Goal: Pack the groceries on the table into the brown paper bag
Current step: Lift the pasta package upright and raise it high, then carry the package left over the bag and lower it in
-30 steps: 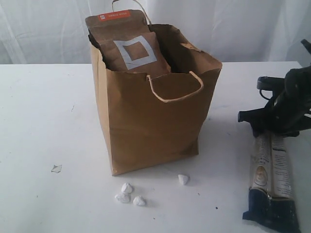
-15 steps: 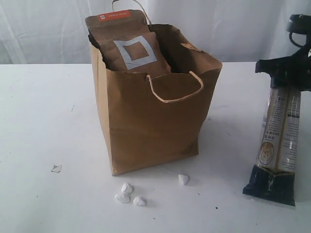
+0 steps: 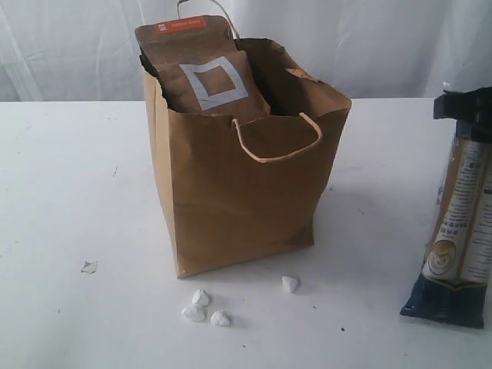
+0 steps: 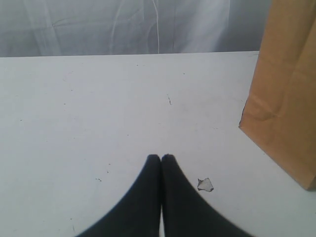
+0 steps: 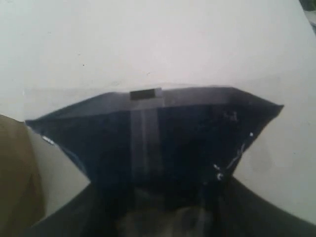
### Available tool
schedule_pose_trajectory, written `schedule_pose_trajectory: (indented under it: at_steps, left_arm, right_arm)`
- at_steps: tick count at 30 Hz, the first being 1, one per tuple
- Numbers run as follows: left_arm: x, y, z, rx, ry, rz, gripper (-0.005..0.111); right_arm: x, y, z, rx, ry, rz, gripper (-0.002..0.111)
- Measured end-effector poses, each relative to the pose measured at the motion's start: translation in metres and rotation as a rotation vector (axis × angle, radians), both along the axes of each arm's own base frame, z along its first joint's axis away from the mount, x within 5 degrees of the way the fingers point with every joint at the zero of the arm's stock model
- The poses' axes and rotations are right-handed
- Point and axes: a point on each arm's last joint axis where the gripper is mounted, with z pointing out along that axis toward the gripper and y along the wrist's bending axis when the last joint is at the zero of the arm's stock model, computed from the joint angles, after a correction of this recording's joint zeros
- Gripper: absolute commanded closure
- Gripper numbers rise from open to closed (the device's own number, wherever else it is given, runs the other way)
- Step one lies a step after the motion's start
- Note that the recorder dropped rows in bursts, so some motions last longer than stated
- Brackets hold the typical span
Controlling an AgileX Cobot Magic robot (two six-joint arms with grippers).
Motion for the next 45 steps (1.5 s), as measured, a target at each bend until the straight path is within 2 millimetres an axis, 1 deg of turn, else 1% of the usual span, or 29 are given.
schedule_pose_trajectory:
  at_steps: [7,16,23,27,30,35,38,41,45]
  left_arm:
    - [0.0,0.0,0.0,0.0,0.0,0.0,0.107]
    - [0.0,0.0,0.0,0.0,0.0,0.0,0.107]
    - [0.0,0.0,0.0,0.0,0.0,0.0,0.107]
    - [0.0,0.0,0.0,0.0,0.0,0.0,0.107]
    - [0.0,0.0,0.0,0.0,0.0,0.0,0.107]
    - [0.0,0.0,0.0,0.0,0.0,0.0,0.107]
    - [0.0,0.0,0.0,0.0,0.0,0.0,0.107]
    - [0.0,0.0,0.0,0.0,0.0,0.0,0.107]
    - [0.0,0.0,0.0,0.0,0.0,0.0,0.107]
  right_arm:
    - [-0.02,0.003,0.025,0.009,-0.1,0.047,0.108]
    - [-0.038,0.005,0.043,0.013,-0.165,0.083,0.108]
    - [-0.054,0.012,0.059,0.015,-0.241,0.169,0.108]
    - [-0.059,0.021,0.078,-0.036,-0.317,0.255,0.108]
    - [-0.063,0.028,0.097,-0.076,-0.391,0.315,0.108]
    - [-0.07,0.038,0.135,-0.102,-0.534,0.379,0.108]
    - [-0.075,0.045,0.153,-0.141,-0.615,0.434,0.108]
    - [-0.081,0.052,0.168,-0.166,-0.694,0.479,0.108]
    - [-0.087,0.06,0.187,-0.157,-0.777,0.516,0.108]
